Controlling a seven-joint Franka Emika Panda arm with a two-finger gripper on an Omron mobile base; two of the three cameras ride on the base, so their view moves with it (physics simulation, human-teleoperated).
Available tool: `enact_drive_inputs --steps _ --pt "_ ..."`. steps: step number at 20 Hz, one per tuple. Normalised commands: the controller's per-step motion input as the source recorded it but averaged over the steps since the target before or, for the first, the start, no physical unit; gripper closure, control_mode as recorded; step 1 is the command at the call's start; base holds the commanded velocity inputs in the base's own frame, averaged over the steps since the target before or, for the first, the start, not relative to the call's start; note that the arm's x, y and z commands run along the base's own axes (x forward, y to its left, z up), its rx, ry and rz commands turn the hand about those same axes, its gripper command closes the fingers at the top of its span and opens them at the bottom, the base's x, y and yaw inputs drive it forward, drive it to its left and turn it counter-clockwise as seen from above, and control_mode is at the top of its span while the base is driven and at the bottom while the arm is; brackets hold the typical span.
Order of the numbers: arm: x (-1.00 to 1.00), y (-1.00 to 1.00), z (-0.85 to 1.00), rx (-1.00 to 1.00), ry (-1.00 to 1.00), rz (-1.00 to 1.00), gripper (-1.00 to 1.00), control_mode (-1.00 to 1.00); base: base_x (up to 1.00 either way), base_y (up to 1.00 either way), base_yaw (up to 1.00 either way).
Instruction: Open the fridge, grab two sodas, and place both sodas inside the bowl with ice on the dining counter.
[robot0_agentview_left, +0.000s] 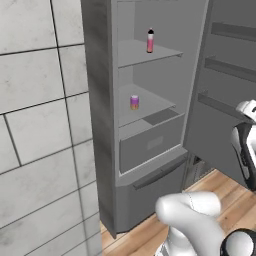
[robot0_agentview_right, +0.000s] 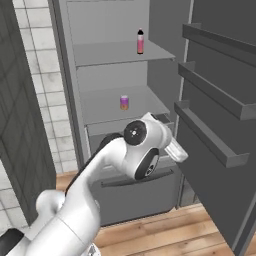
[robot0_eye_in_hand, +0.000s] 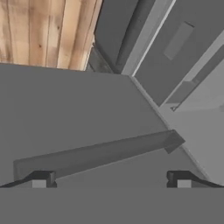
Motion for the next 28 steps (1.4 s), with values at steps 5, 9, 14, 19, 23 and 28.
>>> enact_drive_inputs --steps 5,9,14,19,23,28 --pt "-0.17 0.89 0.2 -0.06 0.03 0.12 -1.0 -1.0 0.0 0.0 0.0" --pt "-0.25 0.83 0.19 -0.14 0.09 0.19 -1.0 -1.0 0.0 0.0 0.0" --pt "-0.32 0.61 0.01 -0.11 0.02 0.35 -1.0 -1.0 0.0 0.0 0.0" --pt "-0.02 0.2 -0.2 -0.09 0.09 0.14 -1.0 -1.0 0.0 0.0 0.0" --pt "0.18 0.25 -0.13 -0.04 0.11 0.14 -1.0 -1.0 0.0 0.0 0.0" --pt "0.11 0.04 -0.01 0.0 0.03 0.3 -1.0 1.0 0.0 -0.01 0.09"
